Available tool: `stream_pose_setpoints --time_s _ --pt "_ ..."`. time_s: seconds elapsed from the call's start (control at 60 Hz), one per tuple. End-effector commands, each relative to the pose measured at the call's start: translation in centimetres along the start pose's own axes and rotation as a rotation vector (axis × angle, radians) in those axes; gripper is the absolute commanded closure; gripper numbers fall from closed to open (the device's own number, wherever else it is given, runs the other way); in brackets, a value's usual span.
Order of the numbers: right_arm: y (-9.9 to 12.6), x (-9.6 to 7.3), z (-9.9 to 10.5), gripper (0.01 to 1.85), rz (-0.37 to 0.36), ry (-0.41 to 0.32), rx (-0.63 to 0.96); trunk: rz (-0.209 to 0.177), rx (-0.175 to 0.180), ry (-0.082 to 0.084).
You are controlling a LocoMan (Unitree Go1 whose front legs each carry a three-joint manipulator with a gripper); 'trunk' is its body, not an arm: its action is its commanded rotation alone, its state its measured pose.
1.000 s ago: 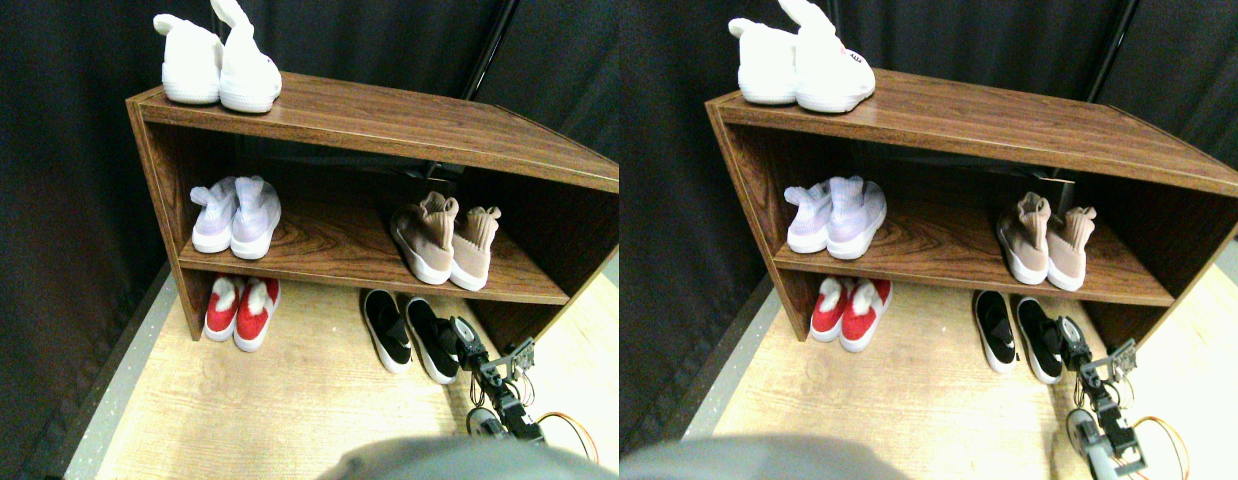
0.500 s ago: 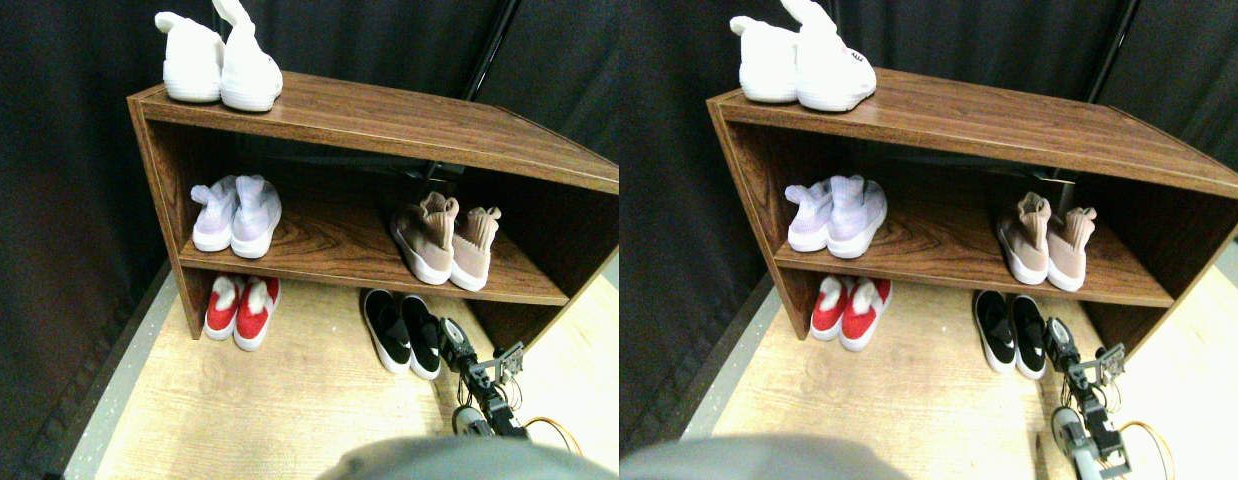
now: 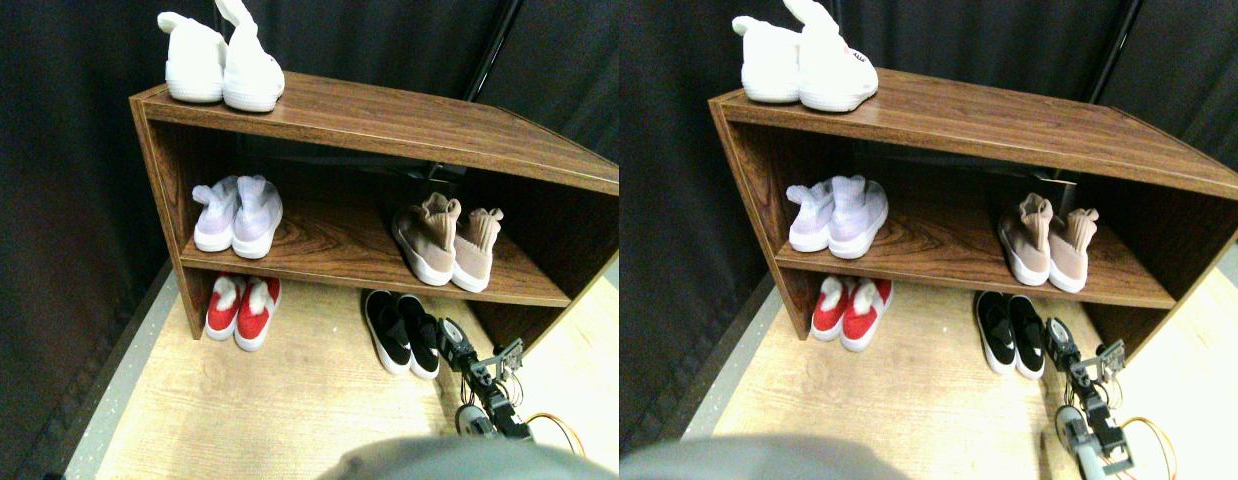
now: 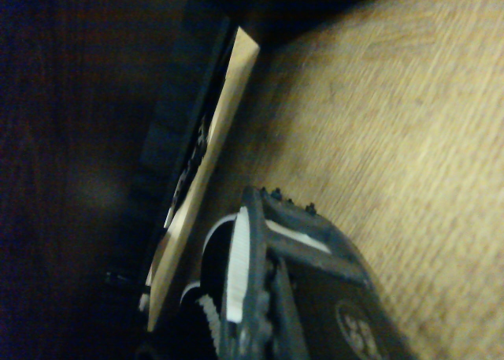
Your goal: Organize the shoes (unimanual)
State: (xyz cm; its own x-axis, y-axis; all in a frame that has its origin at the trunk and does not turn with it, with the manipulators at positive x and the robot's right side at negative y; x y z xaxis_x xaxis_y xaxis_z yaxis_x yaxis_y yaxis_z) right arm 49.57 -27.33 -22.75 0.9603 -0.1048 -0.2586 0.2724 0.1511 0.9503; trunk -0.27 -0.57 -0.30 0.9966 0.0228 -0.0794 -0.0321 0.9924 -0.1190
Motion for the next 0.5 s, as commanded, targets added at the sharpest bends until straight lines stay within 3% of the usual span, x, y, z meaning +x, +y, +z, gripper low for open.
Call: stream_pose_setpoints --time_s 0.017,0.333,0.5 --pt "1.1 -0.1 0.5 1.80 0.048 -0.034 0.009 -0.001 -0.018 0.008" --pt "3.4 -2.6 3.3 1.80 0.138 -0.079 -0.037 -0.028 -0.001 -0.008" --pt "4.7 -4.7 4.0 1.80 0.199 -0.037 -0.067 -0.033 -0.001 -0.018"
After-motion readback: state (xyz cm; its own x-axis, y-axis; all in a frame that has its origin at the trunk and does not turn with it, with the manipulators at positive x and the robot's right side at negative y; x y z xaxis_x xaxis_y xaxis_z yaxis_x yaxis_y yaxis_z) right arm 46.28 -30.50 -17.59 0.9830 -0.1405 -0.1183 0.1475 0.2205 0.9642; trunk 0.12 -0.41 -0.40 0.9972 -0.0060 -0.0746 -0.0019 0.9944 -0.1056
